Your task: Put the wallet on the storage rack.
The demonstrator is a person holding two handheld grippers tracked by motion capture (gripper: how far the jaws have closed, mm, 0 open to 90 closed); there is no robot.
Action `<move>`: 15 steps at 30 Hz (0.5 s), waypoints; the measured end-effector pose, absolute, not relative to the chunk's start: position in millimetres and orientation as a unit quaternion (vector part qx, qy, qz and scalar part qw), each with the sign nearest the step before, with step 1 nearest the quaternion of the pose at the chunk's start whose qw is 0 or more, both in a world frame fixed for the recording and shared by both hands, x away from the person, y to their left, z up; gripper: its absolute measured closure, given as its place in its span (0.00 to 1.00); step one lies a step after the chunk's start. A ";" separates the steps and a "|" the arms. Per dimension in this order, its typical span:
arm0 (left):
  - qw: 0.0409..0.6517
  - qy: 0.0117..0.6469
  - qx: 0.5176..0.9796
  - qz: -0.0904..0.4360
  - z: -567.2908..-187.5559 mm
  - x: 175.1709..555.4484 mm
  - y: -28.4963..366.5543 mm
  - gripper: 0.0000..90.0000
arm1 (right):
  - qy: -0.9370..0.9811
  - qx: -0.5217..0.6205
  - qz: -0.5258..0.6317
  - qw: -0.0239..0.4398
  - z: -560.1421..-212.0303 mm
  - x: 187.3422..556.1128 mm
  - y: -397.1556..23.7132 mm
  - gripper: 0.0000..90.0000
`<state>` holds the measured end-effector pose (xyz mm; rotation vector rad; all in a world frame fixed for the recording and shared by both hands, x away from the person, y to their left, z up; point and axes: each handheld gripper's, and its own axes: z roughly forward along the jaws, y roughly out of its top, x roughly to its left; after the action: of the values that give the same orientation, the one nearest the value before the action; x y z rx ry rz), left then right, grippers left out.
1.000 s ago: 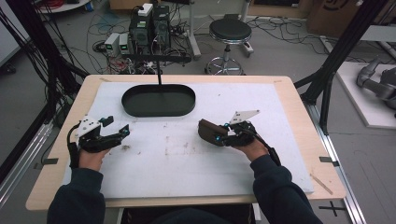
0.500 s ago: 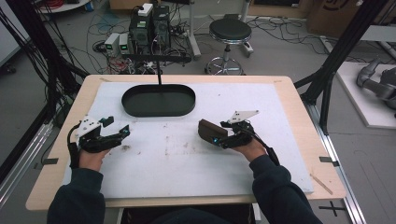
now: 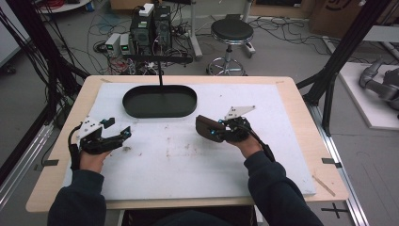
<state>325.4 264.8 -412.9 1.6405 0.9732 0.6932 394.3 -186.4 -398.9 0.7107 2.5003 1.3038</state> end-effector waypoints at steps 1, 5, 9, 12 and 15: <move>0.527 0.406 0.688 0.290 -412.8 325.4 264.4 0.28 | 0.850 0.239 0.453 0.120 -396.4 398.0 -183.6 0.72; 0.529 0.399 0.690 0.290 -413.1 325.6 263.0 0.28 | 0.850 0.235 0.458 0.111 -384.5 416.7 -166.0 0.73; 0.532 0.394 0.691 0.290 -412.9 325.3 263.0 0.28 | 0.846 0.232 0.467 0.110 -372.6 439.1 -145.5 0.73; 0.533 0.393 0.690 0.292 -412.6 325.2 263.6 0.28 | 0.843 0.233 0.472 0.108 -365.8 456.5 -129.0 0.73; 0.534 0.392 0.690 0.291 -412.6 325.2 263.7 0.28 | 0.840 0.238 0.475 0.110 -362.8 473.1 -111.2 0.73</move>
<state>325.2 263.7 -412.6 1.6449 0.9339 0.6936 473.1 -111.2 -362.8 0.6984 2.4698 1.3950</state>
